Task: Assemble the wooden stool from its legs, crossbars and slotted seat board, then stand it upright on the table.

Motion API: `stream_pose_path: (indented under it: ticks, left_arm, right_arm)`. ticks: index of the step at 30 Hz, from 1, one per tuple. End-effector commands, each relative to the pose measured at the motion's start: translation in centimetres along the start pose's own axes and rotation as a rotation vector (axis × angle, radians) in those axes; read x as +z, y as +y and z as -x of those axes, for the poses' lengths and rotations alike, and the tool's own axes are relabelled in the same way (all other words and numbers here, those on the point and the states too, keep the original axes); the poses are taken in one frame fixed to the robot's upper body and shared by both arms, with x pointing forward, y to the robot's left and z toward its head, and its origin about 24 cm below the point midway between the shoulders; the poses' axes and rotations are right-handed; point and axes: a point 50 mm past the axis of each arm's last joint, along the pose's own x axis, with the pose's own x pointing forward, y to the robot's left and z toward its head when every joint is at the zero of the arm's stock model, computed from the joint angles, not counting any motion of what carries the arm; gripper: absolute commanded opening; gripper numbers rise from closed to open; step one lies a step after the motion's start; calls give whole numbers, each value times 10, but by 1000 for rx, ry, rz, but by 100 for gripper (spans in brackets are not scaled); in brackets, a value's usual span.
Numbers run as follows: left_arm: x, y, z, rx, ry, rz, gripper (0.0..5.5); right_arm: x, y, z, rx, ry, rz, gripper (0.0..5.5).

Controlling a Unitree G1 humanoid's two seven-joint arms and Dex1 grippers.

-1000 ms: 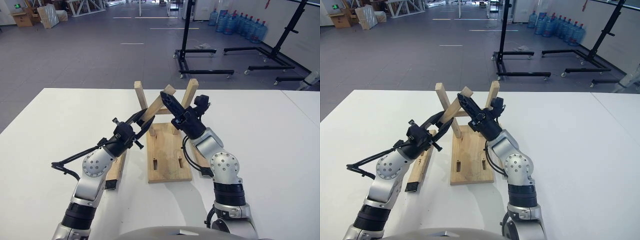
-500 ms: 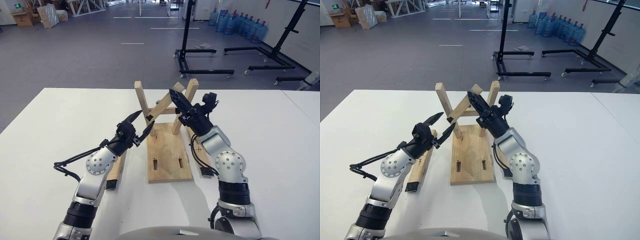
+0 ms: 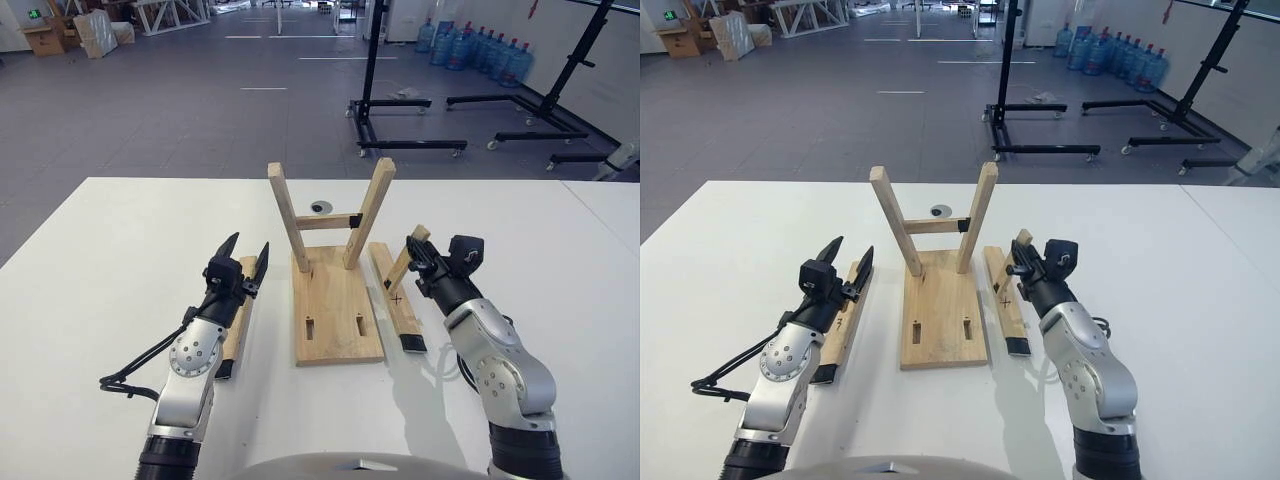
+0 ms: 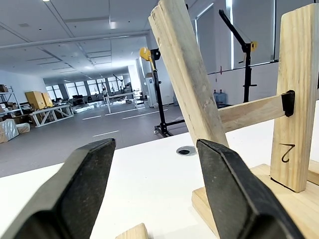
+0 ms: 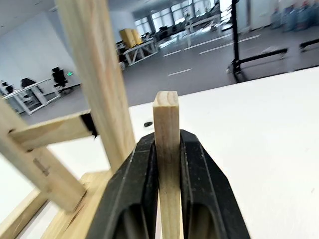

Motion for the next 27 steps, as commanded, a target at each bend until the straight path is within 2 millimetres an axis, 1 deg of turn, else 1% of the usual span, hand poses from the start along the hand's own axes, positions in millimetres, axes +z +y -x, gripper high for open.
stream_pose_path:
  ticks: [1,8,17,27]
  left_arm:
    - [0,-1,-2,5,9,4,297]
    - [-2,-2,-5,-6,18,4,297]
    - [-3,-3,-6,-14,18,-8,297]
    - [-5,-3,-5,-17,30,-15,297]
  right_arm:
    - [1,-1,-2,-19,-26,3,38]
    - [-6,-1,-11,-55,-13,24,38]
    - [-7,-4,-11,-111,-26,43,38]
    - [-17,-8,-11,-128,56,46,38]
